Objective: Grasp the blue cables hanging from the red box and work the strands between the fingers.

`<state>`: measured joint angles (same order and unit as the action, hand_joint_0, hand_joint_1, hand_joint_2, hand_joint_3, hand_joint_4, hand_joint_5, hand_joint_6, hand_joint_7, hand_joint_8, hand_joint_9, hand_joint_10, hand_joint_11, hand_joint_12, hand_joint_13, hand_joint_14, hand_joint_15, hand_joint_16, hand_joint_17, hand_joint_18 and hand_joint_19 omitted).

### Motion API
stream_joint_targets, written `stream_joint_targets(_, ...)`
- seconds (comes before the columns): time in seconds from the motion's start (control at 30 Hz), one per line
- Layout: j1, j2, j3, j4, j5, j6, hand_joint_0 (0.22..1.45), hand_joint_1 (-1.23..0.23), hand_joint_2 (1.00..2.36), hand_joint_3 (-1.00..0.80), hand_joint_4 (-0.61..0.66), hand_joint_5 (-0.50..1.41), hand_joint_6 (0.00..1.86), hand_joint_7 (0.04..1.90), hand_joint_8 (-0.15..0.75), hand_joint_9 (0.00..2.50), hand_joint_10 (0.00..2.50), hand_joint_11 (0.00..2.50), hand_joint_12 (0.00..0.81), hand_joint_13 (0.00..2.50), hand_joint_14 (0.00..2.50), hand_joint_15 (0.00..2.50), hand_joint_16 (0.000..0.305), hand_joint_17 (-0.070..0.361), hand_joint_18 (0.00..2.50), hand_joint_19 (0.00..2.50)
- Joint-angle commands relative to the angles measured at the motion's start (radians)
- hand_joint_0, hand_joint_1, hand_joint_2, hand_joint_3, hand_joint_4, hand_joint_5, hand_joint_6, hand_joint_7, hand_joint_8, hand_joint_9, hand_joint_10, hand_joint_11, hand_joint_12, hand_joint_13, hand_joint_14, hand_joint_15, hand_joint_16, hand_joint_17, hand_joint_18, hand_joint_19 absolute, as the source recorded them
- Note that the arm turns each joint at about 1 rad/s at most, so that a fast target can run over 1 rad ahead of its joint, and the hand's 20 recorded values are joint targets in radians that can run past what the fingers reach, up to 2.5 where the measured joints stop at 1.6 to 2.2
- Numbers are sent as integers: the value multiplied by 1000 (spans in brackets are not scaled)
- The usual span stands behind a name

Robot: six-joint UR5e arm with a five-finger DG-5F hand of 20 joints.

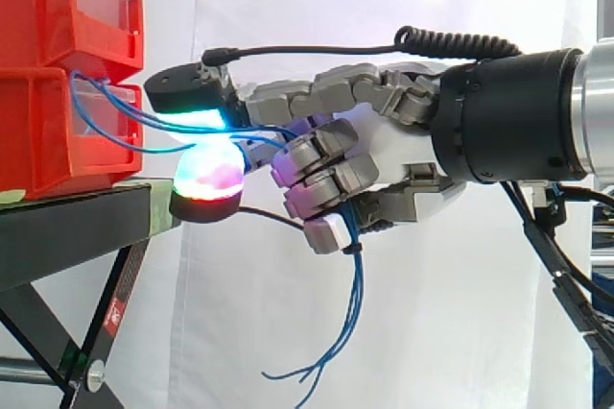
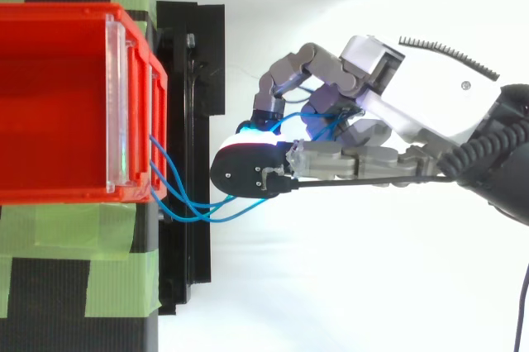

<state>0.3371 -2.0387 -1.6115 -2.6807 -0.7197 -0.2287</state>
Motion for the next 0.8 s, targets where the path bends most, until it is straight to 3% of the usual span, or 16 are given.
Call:
stream_joint_targets(0.0,-1,0,1,-11,-1,75,1118,-669,1006,348,264,-182,1744,937,428,1200,2500,2500,544,1589,2500,1631,63,141,1829,947)
stream_joint_targets(0.2,-1,0,1,-13,3,108,1154,-671,1004,375,229,-137,1747,962,428,1200,2500,2500,544,1589,2500,1631,63,141,1829,947)
stream_joint_targets(0.47,3,-2,1,-24,0,108,1086,-723,1005,342,265,-186,1772,959,428,1200,2500,2500,544,1589,2500,1631,63,141,1829,947)
stream_joint_targets(0.77,16,0,1,-74,-1,106,1109,-719,1005,342,262,-176,1780,962,428,1200,2500,2500,544,1589,2500,1631,63,141,1829,947)
